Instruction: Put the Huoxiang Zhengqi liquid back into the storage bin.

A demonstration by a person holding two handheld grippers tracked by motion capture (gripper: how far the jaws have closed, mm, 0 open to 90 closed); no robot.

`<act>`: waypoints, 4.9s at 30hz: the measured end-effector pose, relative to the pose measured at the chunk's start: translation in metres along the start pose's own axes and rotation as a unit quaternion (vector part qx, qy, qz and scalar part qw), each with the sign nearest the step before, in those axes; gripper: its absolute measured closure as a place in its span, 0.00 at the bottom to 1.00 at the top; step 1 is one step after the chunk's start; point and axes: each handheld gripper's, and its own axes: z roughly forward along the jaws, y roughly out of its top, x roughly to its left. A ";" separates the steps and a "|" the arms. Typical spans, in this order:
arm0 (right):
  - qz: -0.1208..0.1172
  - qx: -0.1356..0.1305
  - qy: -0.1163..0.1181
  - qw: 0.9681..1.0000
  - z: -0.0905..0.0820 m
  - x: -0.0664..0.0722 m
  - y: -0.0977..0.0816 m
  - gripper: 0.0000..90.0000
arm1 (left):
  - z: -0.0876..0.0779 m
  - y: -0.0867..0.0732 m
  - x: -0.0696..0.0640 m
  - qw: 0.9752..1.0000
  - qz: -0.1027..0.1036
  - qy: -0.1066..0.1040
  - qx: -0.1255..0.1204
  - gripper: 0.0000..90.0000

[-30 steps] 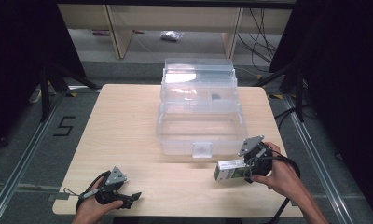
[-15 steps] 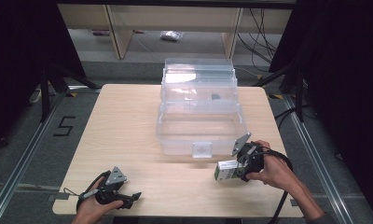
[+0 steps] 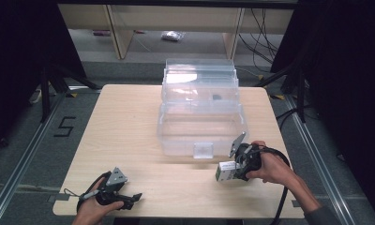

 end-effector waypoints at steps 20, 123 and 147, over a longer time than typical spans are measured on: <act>-0.042 0.053 0.029 0.997 0.005 -0.009 0.006 0.61 | -0.001 0.000 0.001 1.000 0.002 0.000 0.002 0.17; -0.116 0.063 -0.014 0.991 -0.085 -0.088 0.120 0.72 | -0.001 0.000 0.003 1.000 -0.003 -0.003 -0.002 0.17; -0.110 0.075 0.011 0.991 -0.039 -0.108 0.113 0.71 | -0.002 -0.001 0.002 1.000 -0.005 -0.002 -0.003 0.17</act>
